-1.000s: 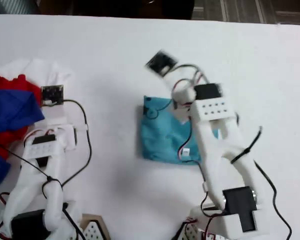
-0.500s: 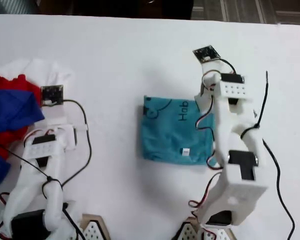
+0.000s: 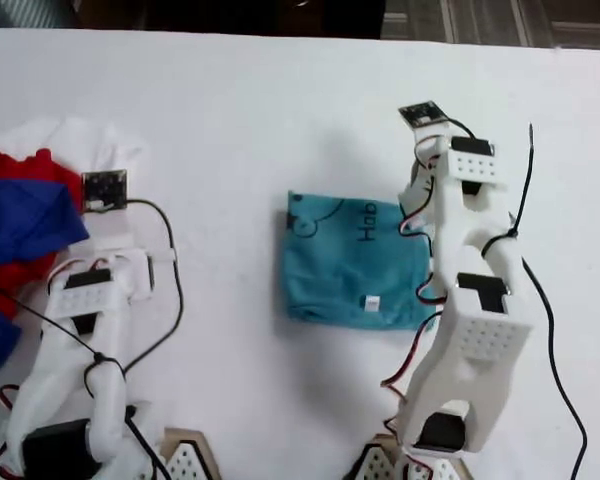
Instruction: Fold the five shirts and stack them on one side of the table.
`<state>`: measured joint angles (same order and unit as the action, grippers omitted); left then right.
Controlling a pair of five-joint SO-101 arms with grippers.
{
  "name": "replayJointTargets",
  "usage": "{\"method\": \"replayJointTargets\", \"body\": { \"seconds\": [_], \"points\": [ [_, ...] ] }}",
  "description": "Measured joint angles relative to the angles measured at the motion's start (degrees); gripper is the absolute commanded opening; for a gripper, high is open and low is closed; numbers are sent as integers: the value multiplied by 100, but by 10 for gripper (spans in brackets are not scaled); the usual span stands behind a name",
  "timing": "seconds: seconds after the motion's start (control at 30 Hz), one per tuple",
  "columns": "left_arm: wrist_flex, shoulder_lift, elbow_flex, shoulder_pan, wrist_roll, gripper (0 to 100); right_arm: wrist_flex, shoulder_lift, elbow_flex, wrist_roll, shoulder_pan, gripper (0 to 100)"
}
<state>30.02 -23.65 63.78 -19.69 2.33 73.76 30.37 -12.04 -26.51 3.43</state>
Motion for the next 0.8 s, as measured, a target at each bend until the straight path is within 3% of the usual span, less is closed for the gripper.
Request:
{"method": "replayJointTargets", "body": {
  "seconds": [0.27,0.6,0.67,0.73,0.8],
  "points": [
    [-88,0,0,0,0,26,738,53,-809,0,-149,170],
    [-88,0,0,0,0,26,712,853,-941,0,-167,168],
    [-88,0,0,0,0,26,703,976,-1002,0,-185,131],
    [-88,0,0,0,0,26,659,1029,-1037,0,-185,31],
    [-88,0,0,0,0,26,607,1037,-1037,0,-185,32]
  ]
}}
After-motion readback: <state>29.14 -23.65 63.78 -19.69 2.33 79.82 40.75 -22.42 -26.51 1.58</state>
